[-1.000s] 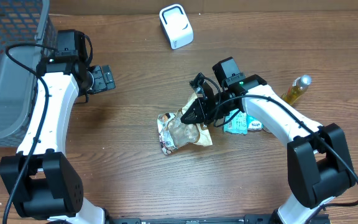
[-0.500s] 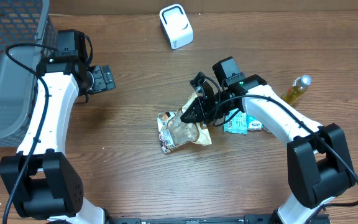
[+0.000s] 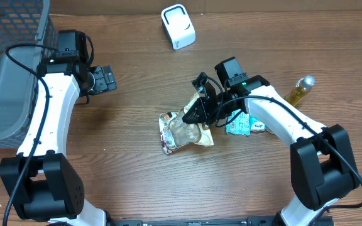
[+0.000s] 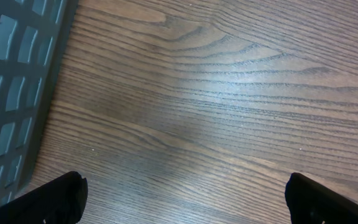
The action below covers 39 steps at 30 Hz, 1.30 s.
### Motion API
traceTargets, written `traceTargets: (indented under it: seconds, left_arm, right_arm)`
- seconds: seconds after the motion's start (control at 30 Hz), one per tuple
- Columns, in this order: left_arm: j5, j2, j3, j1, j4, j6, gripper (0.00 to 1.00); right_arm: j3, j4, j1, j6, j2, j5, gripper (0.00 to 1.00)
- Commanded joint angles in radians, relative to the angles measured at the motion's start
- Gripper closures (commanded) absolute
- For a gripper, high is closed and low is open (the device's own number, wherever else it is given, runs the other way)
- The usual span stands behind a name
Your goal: Scan the item barcode
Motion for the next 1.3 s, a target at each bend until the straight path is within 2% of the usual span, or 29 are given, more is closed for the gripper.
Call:
traceTargets:
  seconds: [0.0,0.53,0.67,0.83,0.93,1.03,1.27]
  left_arm:
    - [-0.012,-0.005,0.018,0.003,0.001,-0.003,0.0]
    - [-0.012,-0.005,0.018,0.003,0.001,-0.003,0.0]
    - [-0.012,-0.005,0.018,0.003,0.001,-0.003,0.0]
    - [-0.012,-0.005,0.018,0.003,0.001,-0.003,0.0]
    - [-0.012,-0.005,0.018,0.003,0.001,-0.003,0.0]
    - [-0.012,-0.005,0.018,0.003,0.001,-0.003,0.0]
    - [-0.012,-0.005,0.018,0.003,0.001,-0.003,0.0]
  right_arm:
    - [0.001,0.01,-0.002,0.021,-0.021,-0.004,0.96]
    - [0.05,-0.006,-0.002,0.097,-0.021,0.002,0.96]
    - [0.153,-0.083,-0.002,0.098,-0.021,0.052,0.96]
    - [0.37,-0.226,-0.002,0.089,-0.021,0.216,0.96]
    - [0.479,-0.256,-0.002,0.086,-0.021,0.335,0.96]
    - [0.52,-0.211,-0.002,0.085,-0.021,0.452,0.96]
    - [0.519,0.085,0.05,-0.077,0.01,0.742,0.96]
